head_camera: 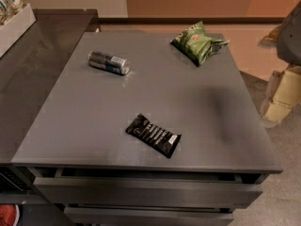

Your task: Pick redbull can

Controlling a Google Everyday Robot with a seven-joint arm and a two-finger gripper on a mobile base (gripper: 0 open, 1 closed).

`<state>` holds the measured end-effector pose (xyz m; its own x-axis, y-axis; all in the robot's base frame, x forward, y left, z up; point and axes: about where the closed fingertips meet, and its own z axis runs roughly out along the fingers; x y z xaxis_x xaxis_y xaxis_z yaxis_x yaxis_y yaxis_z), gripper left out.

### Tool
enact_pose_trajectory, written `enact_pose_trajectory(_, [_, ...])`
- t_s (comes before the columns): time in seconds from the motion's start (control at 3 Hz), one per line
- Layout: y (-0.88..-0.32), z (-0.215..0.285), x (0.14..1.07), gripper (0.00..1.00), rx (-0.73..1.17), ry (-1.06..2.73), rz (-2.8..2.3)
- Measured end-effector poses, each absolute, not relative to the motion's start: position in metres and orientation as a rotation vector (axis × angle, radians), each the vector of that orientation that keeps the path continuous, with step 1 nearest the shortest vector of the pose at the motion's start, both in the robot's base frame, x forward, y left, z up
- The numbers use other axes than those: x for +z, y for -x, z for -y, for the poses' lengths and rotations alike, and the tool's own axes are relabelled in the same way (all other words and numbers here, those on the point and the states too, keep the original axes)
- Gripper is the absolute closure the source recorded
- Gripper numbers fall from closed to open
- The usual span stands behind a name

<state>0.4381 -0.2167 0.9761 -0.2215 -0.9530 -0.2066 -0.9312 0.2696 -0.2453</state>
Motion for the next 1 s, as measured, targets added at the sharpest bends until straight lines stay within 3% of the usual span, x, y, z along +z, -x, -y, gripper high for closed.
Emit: enact_pose_trajectory(1.0, [-0.471, 0.185, 0.973, 0.00, -0.080, 1.726, -2.196])
